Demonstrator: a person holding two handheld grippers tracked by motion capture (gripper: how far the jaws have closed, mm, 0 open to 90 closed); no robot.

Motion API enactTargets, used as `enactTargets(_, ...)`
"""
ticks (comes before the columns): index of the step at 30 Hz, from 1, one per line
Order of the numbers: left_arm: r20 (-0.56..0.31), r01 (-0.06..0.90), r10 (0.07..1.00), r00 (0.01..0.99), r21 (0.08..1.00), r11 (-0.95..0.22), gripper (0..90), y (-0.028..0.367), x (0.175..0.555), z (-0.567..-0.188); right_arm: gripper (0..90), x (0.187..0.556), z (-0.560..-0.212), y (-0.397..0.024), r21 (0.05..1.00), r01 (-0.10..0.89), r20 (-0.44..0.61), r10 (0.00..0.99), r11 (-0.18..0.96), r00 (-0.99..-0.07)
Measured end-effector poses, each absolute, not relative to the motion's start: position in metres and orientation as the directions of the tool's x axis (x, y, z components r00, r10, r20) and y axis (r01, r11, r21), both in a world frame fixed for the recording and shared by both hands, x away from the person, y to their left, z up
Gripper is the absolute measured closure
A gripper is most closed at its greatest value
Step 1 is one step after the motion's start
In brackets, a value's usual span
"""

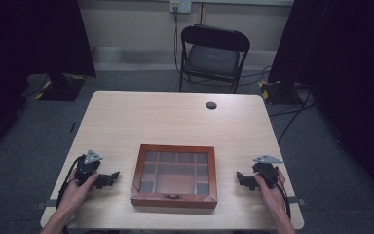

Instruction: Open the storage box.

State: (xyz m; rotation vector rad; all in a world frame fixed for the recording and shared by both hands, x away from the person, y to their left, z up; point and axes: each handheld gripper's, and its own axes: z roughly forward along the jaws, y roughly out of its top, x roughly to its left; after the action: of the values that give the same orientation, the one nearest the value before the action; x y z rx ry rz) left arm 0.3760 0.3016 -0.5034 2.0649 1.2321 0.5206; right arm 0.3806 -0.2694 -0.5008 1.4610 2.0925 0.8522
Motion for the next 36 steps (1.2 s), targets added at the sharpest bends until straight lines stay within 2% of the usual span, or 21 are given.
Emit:
enactTargets(4, 0.0, 0.614, 0.88, 0.475, 0.717, -0.331, 0.3, 0.302, 0.376, -0.503, 1.3, 0.38, -0.5, -0.269, 0.704, 0.664, -0.013, 0.939, 0.253, -0.344)
enactTargets(8, 0.0, 0.613, 0.88, 0.475, 0.717, -0.331, 0.3, 0.302, 0.376, -0.503, 14.8, 0.379, -0.496, -0.269, 0.71, 0.654, -0.022, 0.937, 0.261, -0.35)
enactTargets(11, -0.001, 0.614, 0.88, 0.474, 0.717, -0.33, 0.3, 0.302, 0.376, -0.503, 15.1, 0.378, -0.493, -0.268, 0.699, 0.653, -0.047, 0.93, 0.291, -0.364)
enactTargets(15, 0.0, 0.613, 0.88, 0.475, 0.717, -0.331, 0.3, 0.302, 0.376, -0.503, 14.7, 0.376, -0.485, -0.265, 0.712, 0.638, -0.026, 0.919, 0.292, -0.392)
enactTargets(19, 0.0, 0.614, 0.88, 0.474, 0.716, -0.331, 0.4, 0.302, 0.376, -0.503, 17.2, 0.373, -0.473, -0.259, 0.731, 0.608, 0.003, 0.89, 0.309, -0.456)
enactTargets(21, 0.003, 0.614, 0.882, 0.472, 0.716, -0.331, 0.4, 0.301, 0.376, -0.503, 22.5, 0.372, -0.466, -0.255, 0.745, 0.589, 0.011, 0.876, 0.315, -0.482)
enactTargets(29, 0.003, 0.614, 0.882, 0.472, 0.717, -0.331, 0.3, 0.301, 0.376, -0.503, 25.9, 0.366, -0.438, -0.239, 0.788, 0.534, 0.04, 0.839, 0.307, -0.542)
enactTargets(36, 0.002, 0.614, 0.882, 0.471, 0.718, -0.329, 0.3, 0.301, 0.376, -0.503, 29.2, 0.364, -0.419, -0.212, 0.794, 0.498, 0.068, 0.763, 0.349, -0.643)
